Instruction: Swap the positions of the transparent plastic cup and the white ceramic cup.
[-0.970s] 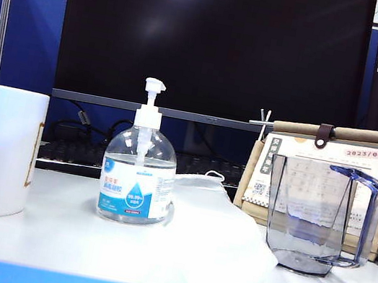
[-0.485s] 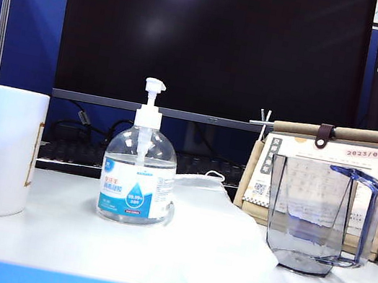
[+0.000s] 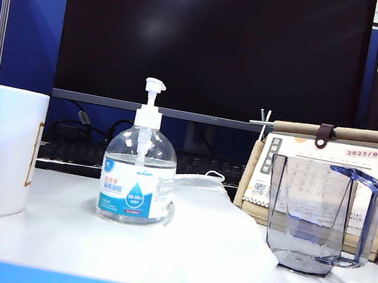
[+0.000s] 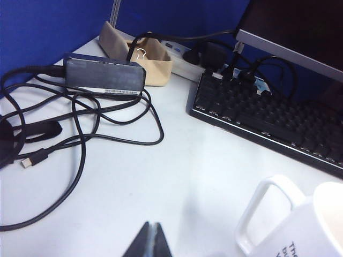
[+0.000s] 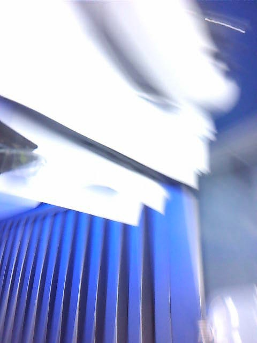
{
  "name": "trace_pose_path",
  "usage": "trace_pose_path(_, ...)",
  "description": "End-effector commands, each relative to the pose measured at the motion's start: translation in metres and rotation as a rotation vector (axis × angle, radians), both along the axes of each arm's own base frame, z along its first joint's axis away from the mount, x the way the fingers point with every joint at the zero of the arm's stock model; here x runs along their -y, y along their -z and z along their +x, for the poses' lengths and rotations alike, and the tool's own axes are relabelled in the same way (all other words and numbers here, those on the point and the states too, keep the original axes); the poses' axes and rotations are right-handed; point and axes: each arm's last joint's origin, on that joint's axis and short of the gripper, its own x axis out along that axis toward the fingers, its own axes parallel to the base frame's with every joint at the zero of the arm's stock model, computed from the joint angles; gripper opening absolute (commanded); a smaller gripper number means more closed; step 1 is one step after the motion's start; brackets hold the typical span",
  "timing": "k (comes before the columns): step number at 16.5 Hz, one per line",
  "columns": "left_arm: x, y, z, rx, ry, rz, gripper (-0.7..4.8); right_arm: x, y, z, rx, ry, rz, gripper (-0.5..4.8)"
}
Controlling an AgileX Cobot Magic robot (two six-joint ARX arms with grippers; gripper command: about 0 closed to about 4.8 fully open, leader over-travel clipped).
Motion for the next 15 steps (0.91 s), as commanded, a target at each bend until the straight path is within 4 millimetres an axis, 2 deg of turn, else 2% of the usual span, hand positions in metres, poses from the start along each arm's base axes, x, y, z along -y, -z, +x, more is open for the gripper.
trace_pose_path(1,0.000,0.001,0.000,-0.006,-0.002,0.005,-0.03,-0.001,0.003,0.004,-0.295,-0.109,-0.114,-0.01)
trace_pose_path(3,0.000,0.001,0.000,-0.006,-0.002,0.005,-0.03,-0.001,0.001,0.007,-0.393,-0.169,-0.163,0.00)
trace_pose_path(4,0.000,0.001,0.000,-0.006,-0.002,0.005,-0.03,-0.002,-0.001,0.011,-0.475,-0.266,-0.201,0.00)
trace_pose_path(6,0.000,0.001,0.000,-0.006,-0.002,0.005,-0.03,-0.005,-0.001,0.016,-0.510,-0.460,-0.206,-0.01)
trace_pose_path(13,0.000,0.001,0.000,-0.006,-0.002,0.005,-0.03,-0.016,-0.013,0.033,-0.220,-0.837,-0.199,-0.01)
trace_pose_path(15,0.000,0.001,0.000,-0.006,-0.002,0.005,-0.03,-0.021,-0.011,0.035,-0.184,-1.029,-0.170,-0.01)
